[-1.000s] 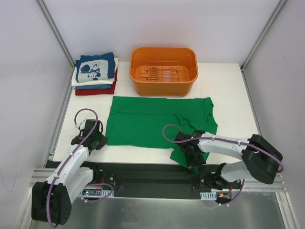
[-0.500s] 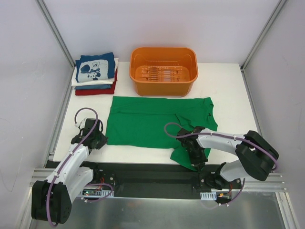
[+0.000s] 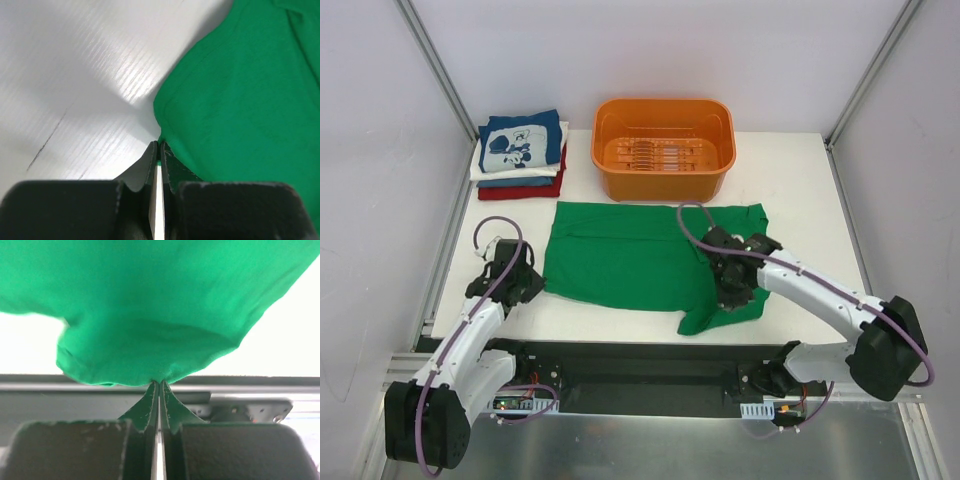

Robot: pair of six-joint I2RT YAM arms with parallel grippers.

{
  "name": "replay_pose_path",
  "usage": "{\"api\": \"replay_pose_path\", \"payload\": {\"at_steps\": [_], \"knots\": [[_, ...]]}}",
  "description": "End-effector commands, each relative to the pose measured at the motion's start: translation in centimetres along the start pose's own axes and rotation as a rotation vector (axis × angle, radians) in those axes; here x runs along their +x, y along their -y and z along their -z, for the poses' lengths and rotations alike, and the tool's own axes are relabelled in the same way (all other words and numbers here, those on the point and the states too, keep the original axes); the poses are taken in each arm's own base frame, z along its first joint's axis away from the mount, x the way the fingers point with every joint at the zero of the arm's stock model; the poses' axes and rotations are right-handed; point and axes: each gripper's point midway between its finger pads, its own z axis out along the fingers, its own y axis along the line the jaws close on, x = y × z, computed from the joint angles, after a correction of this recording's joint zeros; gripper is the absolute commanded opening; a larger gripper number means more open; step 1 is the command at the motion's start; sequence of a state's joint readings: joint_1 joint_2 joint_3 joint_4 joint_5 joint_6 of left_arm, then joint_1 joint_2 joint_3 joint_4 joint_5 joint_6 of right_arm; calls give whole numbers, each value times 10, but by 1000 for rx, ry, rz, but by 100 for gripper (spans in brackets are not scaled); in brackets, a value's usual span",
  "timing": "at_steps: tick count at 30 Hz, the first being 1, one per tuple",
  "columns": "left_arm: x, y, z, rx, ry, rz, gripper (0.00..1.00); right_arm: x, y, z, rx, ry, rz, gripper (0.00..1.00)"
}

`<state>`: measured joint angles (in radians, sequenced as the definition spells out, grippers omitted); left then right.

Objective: Fold and stack the t-shirts
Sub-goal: Grap the side of the flattened tshirt closest away from the robot with both arms, then fold the other side of the tshirt into a rectangle

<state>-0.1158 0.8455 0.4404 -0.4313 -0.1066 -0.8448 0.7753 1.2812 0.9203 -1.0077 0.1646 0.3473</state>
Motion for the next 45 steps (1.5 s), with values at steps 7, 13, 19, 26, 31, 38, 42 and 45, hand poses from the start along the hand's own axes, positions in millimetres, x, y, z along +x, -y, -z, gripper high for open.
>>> {"api": "replay_pose_path", "payload": {"at_steps": [7, 13, 19, 26, 31, 38, 42, 45], "knots": [[-40, 38, 8, 32, 49, -14, 0, -108, 34, 49, 37, 246, -90, 1], [-57, 58, 0, 27, 54, -28, 0, -162, 56, 63, 46, 347, -199, 1], [-77, 69, -12, -21, 75, -48, 0, -207, 76, 62, 54, 403, -259, 1], [-104, 93, -33, -59, 86, -96, 0, -248, 89, 36, 68, 374, -250, 1], [-105, 96, -54, -99, 53, -115, 0, -267, 98, 12, 66, 319, -290, 1], [-110, 113, -46, -35, 46, -136, 88, -270, 103, -1, 115, 241, -300, 77], [-100, 123, -33, 49, 11, -140, 99, -243, 105, -4, 134, 204, -311, 97], [-80, 132, -27, 124, -39, -149, 99, -227, 91, 2, 55, 230, -333, 97]]}}
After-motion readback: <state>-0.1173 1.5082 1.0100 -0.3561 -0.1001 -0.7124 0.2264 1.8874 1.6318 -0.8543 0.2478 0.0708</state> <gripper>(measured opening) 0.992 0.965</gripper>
